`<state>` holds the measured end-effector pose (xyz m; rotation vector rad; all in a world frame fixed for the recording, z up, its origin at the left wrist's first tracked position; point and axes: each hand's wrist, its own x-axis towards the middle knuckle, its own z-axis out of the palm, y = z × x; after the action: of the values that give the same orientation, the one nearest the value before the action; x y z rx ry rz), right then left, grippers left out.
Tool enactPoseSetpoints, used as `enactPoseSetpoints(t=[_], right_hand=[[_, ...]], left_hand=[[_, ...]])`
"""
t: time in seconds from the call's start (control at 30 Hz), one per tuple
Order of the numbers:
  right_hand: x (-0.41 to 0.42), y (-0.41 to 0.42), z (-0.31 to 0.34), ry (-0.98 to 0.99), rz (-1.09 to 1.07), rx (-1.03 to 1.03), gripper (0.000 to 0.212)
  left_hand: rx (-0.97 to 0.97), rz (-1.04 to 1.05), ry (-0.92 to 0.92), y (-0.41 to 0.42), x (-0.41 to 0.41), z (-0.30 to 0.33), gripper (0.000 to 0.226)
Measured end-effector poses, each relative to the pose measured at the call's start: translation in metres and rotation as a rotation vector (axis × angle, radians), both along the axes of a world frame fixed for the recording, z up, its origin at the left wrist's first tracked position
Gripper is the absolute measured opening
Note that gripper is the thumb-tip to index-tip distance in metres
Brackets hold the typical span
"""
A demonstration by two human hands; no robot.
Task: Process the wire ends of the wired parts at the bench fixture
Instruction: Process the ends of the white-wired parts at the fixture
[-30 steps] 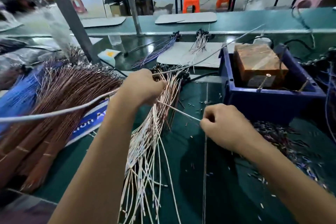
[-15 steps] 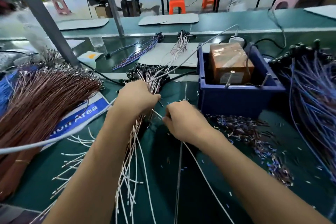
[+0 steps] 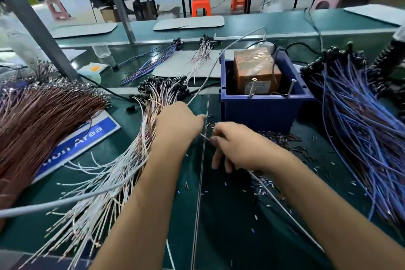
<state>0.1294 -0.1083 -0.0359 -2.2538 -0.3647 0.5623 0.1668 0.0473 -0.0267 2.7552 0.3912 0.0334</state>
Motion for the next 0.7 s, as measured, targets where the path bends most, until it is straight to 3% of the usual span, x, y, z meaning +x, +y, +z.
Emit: enactPoseSetpoints(t=[0.1,0.2,0.27,0.33,0.43,0.47,0.6,0.7], right_hand=[[-0.006,-0.009,0.003,-0.223,-0.059,-0.248,0.023],[-0.010,-0.013,0.007,-0.385,-0.099,-0.418,0.042],[-0.012,-0.015,0.006,-0.327,-0.051,-0.414,0.044],[-0.013,-0.018,0.004,-0.329,-0.036,-0.374,0.031],[-0.014,-0.025,0.004,-0.407,-0.111,-0.286,0.024],[-0.015,-0.026,0.004,-0.440,-0.137,-0.244,0.027],[-0.016,-0.027,0.008,-0.580,-0.235,0.073,0.028],[-0.015,-0.030,0.013,-0.626,-0.237,0.142,0.027]], left_hand=[[-0.007,-0.022,0.035,-0.015,-0.005,-0.002,0.031],[-0.068,-0.056,0.090,-0.026,-0.008,-0.002,0.022],[-0.141,-0.086,0.109,-0.030,-0.011,-0.001,0.028],[-0.262,-0.088,0.107,-0.033,-0.016,0.002,0.029],[-0.447,-0.042,-0.017,-0.035,-0.023,0.004,0.028],[-0.574,-0.007,-0.096,-0.038,-0.027,0.005,0.029],[-1.401,0.271,-0.350,-0.061,-0.041,0.014,0.018],[-1.577,0.337,-0.374,-0.071,-0.045,0.020,0.016]])
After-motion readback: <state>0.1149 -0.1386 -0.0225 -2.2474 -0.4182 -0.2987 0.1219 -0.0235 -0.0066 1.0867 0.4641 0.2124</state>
